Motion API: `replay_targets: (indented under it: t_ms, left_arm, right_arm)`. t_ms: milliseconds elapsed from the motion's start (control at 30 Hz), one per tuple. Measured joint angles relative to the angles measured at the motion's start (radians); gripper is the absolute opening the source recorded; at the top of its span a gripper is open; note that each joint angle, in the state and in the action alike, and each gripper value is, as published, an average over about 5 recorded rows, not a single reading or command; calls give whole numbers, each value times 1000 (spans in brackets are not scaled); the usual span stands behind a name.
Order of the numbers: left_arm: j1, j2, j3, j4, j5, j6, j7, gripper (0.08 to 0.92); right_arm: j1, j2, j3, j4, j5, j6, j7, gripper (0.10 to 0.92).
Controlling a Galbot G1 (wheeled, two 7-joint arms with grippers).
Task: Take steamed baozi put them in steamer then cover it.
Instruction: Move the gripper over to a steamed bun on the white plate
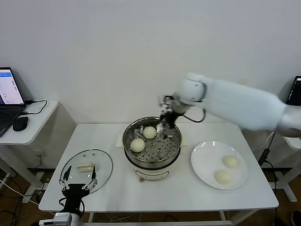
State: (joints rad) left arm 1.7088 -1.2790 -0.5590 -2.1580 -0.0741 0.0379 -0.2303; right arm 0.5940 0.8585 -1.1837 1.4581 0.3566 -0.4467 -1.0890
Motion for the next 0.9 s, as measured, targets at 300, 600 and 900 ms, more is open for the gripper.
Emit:
replay_targets:
  t_ms: [300,600,900]
  left_arm:
    - [0,6,6,-2,8,2,6,823]
    - [8,0,8,7,18,2,9,823]
    - [20,-10,4,6,24,2,10,823]
  right_arm:
    - [-63,-261,38,105,-161,134,-94,823]
    - [-261,-408,158,134,-318,204,-105,823]
    - [-493,-447,304,127,-431,230,-75,822]
